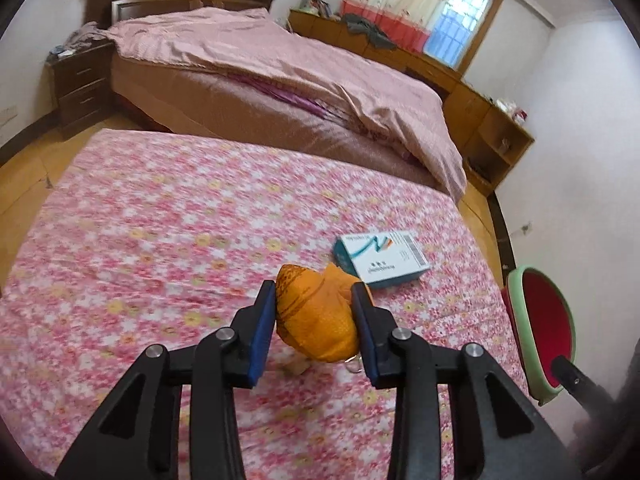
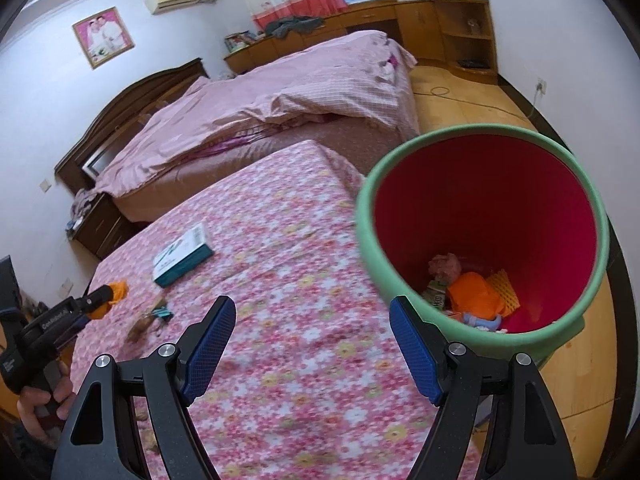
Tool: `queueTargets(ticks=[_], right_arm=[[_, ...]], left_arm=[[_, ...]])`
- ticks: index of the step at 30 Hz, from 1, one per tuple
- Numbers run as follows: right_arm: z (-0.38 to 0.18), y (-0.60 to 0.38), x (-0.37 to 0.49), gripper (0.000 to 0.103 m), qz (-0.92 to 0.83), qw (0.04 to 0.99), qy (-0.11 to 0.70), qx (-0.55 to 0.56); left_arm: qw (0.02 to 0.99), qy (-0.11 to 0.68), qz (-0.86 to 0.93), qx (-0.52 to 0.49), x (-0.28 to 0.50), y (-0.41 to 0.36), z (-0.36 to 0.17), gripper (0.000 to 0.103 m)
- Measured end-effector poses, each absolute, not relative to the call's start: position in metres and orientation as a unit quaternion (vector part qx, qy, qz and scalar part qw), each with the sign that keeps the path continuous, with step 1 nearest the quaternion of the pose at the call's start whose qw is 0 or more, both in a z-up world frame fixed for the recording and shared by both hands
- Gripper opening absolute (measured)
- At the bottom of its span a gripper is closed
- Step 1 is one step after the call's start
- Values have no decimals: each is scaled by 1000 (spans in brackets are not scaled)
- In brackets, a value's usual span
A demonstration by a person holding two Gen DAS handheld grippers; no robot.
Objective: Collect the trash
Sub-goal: 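Lower the right tool onto the teal binder clip and close on it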
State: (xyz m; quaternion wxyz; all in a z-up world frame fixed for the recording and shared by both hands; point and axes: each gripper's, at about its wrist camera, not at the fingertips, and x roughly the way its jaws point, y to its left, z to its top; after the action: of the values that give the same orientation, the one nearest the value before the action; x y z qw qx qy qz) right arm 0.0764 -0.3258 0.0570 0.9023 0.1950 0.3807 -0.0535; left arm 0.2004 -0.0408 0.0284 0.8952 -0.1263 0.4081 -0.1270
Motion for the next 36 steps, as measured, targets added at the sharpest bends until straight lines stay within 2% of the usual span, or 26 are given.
queueTargets(ticks=[13,16,24,26,28,33,36], right_arm=[[56,-251,113,80,13,908,395,137],[48,-231,126,80,30,905,405,127],[24,-188,155,80,74,898,425,89],[18,-183,162,76,79,896,429,86],[12,-179,170,63,83,891,438,83],[4,-168,180,55,81,891,441,71],[3,-162,185,45,87,891,440,65]], left_arm=[[914,381,-43,-132,186,29,31,38],[922,370,-23,-110,186,34,27,38],[923,362,-9,-132,191,55,8,38],[922,361,-8,-137,193,60,6,38],[923,357,-9,-143,193,64,3,38],[922,353,-10,-155,192,72,-2,38],[920,355,-12,-165,192,75,-4,38]])
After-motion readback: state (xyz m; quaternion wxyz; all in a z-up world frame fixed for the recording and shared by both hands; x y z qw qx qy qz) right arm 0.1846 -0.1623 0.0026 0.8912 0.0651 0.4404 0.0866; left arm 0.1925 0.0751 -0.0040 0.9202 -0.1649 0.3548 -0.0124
